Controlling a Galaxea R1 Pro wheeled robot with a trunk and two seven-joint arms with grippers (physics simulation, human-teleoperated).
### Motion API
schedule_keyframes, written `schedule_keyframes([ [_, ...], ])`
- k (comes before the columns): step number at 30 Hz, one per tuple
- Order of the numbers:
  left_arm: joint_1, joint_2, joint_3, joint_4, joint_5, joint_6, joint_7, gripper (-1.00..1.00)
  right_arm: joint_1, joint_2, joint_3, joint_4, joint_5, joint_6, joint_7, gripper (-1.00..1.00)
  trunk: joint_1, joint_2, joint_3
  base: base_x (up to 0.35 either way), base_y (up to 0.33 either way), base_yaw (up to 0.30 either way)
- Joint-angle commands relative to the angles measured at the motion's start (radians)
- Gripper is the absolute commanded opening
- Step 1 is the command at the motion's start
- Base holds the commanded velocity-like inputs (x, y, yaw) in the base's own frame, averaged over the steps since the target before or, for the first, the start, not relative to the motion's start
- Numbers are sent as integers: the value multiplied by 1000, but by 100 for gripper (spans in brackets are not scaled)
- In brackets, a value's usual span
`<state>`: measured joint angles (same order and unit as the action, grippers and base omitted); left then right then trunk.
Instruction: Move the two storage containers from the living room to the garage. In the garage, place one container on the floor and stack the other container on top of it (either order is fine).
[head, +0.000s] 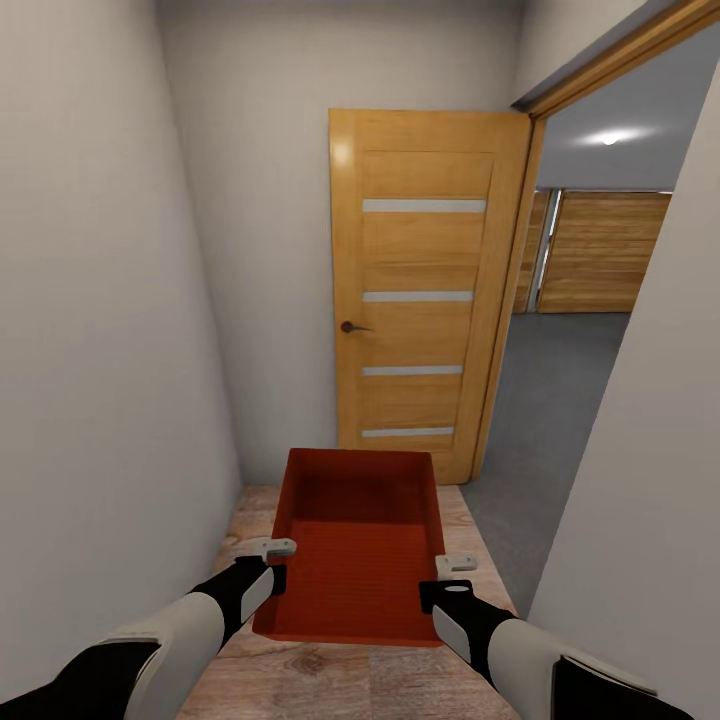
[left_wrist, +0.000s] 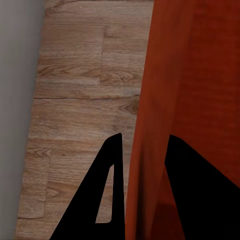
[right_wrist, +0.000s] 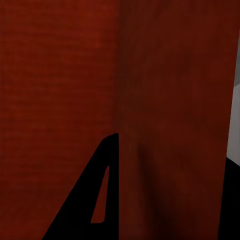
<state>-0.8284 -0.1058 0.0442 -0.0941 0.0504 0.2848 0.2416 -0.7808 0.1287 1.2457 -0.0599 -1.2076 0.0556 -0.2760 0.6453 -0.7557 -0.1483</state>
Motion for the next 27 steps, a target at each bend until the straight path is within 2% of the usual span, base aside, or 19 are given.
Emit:
schedule_keyframes([
  [1,0,0,6,2,6,7,7,-100,-2,-1,-5,18,22,-5,-12,-100,0,-1,-1,0,0,0],
  [10,0,0,5,2,6,7,7,-100,-2,-2,-5,18,23,-5,-12,-100,0,-1,-1,0,0,-14],
  [16,0,0,6,2,6,7,7,-100,-2,-2,-5,18,22,-5,-12,-100,0,-1,-1,6,20,-230],
  [23,0,0,6,2,6,7,7,-100,-2,-2,-5,18,23,-5,-12,-100,0,-1,-1,104,206,-269],
  [27,0,0,6,2,6,7,7,-100,-2,-1,-5,18,23,-5,-12,-100,0,-1,-1,77,106,-51],
])
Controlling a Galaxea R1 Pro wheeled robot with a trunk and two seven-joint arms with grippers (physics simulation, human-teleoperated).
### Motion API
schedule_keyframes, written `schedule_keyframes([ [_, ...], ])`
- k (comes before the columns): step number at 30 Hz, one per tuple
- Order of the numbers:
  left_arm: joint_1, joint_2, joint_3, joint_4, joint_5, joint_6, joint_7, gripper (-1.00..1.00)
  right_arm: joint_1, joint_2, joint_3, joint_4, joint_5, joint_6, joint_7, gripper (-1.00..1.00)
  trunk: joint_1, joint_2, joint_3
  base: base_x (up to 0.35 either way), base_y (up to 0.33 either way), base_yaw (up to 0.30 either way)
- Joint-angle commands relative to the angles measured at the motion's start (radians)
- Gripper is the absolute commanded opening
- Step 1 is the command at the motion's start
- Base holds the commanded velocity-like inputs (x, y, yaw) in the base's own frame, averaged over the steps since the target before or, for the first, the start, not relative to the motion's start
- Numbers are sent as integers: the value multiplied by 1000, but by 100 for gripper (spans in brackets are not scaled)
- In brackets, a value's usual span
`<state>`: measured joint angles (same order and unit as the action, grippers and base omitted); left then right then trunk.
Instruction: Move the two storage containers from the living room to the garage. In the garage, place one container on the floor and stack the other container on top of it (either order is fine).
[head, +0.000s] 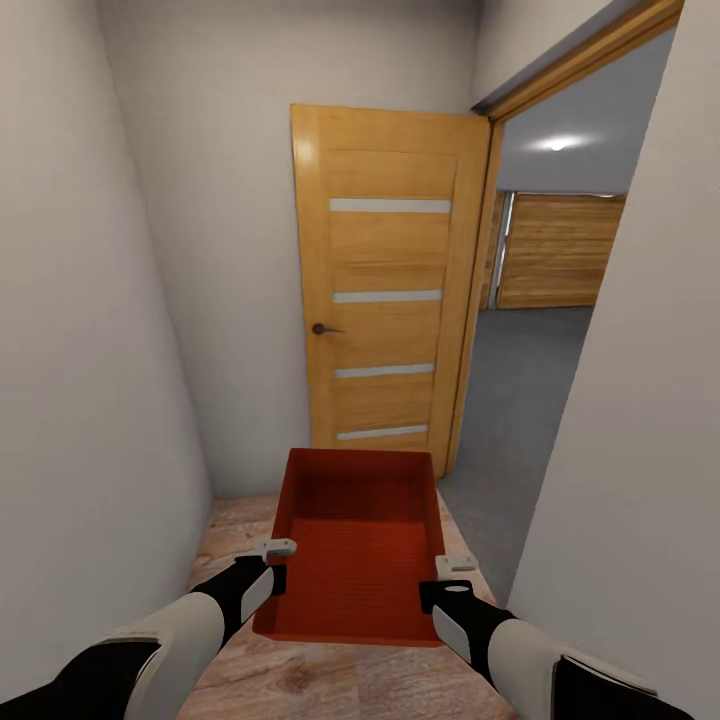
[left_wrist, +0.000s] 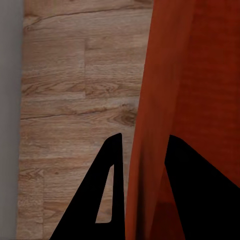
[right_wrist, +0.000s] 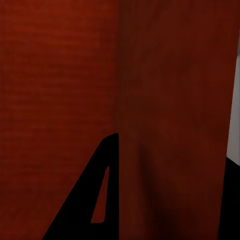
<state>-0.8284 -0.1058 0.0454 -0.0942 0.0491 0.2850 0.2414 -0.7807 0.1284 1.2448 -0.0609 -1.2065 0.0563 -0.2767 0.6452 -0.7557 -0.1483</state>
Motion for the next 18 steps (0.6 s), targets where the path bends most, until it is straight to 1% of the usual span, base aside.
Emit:
schedule_keyframes([
  [1,0,0,4,2,8,6,7,-100,-2,-2,-4,19,22,-6,-12,-100,0,-1,-1,12,14,-9],
  [5,0,0,4,2,8,6,7,-100,-2,-1,-4,19,22,-6,-12,-100,0,-1,-1,5,6,-107],
  [18,0,0,5,2,8,6,8,-100,-2,-1,-2,19,22,-6,-12,-100,0,-1,-1,0,0,-235],
])
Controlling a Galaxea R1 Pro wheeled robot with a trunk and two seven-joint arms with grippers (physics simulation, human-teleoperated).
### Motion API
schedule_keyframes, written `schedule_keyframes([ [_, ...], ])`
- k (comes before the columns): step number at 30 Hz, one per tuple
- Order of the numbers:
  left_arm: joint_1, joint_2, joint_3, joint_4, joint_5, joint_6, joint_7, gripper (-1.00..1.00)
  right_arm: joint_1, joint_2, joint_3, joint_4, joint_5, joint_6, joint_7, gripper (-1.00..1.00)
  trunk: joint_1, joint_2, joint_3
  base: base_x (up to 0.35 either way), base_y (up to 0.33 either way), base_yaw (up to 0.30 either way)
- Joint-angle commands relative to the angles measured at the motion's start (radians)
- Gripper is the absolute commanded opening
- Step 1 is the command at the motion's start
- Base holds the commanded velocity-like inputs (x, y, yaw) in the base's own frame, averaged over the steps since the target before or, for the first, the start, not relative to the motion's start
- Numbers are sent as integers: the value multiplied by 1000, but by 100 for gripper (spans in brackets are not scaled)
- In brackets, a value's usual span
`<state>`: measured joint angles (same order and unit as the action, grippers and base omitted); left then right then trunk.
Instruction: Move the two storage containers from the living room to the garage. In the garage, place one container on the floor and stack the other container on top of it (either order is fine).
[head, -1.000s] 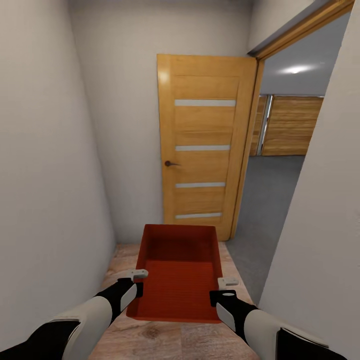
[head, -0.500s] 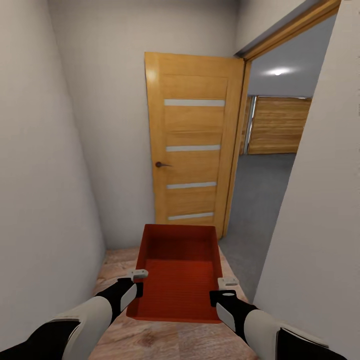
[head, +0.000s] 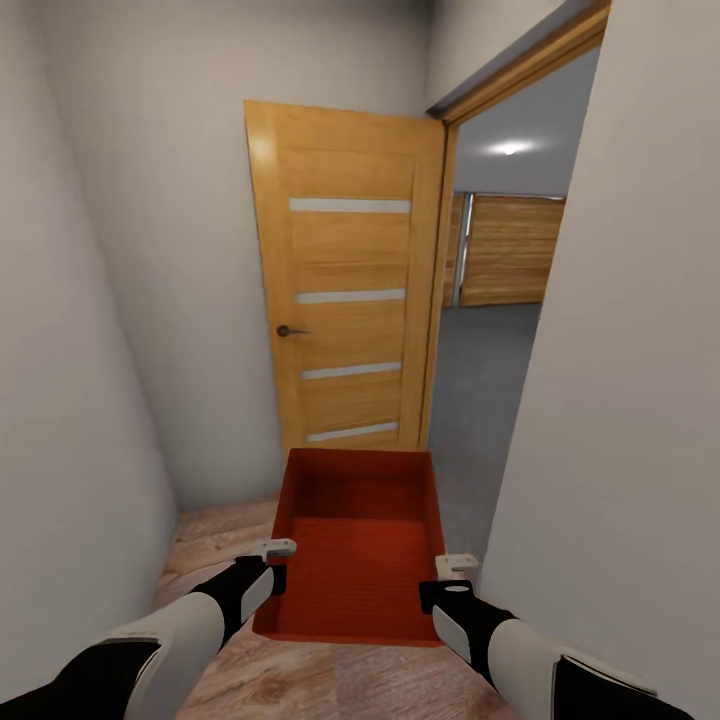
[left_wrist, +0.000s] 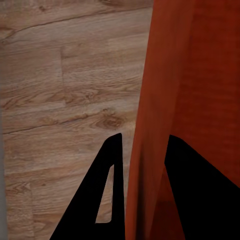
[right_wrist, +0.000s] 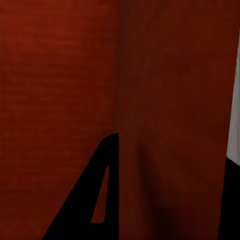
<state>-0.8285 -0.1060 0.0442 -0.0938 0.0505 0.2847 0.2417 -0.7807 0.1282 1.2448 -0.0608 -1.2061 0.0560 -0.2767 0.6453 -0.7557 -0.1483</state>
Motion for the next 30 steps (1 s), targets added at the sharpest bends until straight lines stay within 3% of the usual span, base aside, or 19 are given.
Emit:
schedule_keyframes([
  [1,0,0,6,2,6,7,7,-100,-2,-1,-3,19,22,-5,-12,-100,0,-1,-1,0,0,-241],
  [11,0,0,6,2,6,7,7,-100,-2,-1,-3,19,22,-5,-12,-100,0,-1,-1,0,0,-218],
  [25,0,0,6,2,6,7,7,-100,-2,-1,-3,19,22,-5,-12,-100,0,-1,-1,149,219,-14],
  [30,0,0,6,2,6,7,7,-100,-2,-1,-3,19,22,-6,-12,-100,0,-1,-1,43,54,-12],
])
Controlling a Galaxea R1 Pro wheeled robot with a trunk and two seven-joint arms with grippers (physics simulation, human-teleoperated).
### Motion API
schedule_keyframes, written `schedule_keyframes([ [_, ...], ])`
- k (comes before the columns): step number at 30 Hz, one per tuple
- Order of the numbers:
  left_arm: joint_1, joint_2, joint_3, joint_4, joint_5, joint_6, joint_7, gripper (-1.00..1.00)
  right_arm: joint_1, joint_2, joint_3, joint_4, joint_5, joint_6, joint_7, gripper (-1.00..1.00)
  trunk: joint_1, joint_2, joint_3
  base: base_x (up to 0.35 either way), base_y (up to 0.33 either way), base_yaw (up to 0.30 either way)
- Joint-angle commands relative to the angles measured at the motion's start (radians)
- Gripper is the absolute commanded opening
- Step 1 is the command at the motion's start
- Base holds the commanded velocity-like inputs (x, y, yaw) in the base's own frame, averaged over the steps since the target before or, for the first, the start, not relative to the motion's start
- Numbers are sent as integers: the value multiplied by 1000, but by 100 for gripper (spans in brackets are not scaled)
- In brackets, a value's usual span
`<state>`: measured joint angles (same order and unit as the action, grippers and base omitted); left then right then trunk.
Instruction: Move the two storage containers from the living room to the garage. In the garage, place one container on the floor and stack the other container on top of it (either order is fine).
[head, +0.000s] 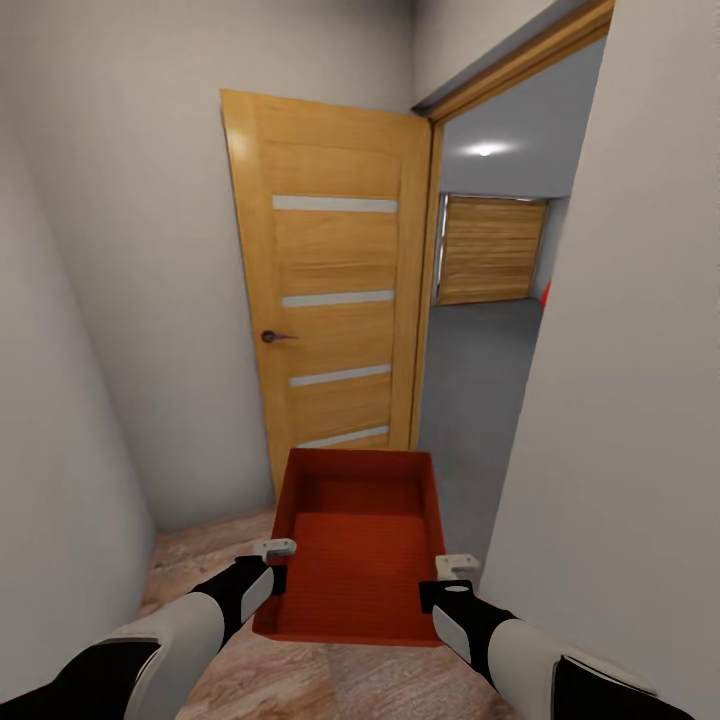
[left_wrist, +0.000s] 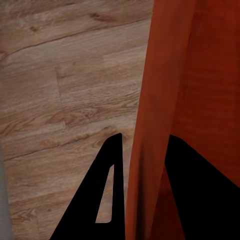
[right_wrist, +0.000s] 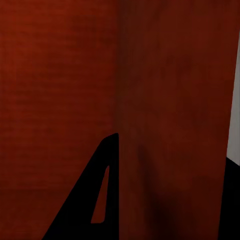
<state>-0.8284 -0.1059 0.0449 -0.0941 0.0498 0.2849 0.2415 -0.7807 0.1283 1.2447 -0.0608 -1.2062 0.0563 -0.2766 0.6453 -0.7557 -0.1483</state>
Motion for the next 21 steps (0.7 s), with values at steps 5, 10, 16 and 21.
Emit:
schedule_keyframes([
  [5,0,0,5,2,7,6,7,-100,-2,-1,-2,19,22,-6,-12,-100,0,-1,-1,6,7,-197],
  [10,0,0,5,2,7,6,7,-100,-2,-1,-2,19,22,-6,-12,-100,0,-1,-1,1,1,-262],
  [16,0,0,5,2,7,6,7,-100,-2,-1,-3,19,22,-6,-12,-100,0,-1,-1,0,0,-269],
  [21,0,0,5,2,7,6,7,-100,-2,-1,-3,19,22,-6,-12,-100,0,-1,-1,0,0,-158],
])
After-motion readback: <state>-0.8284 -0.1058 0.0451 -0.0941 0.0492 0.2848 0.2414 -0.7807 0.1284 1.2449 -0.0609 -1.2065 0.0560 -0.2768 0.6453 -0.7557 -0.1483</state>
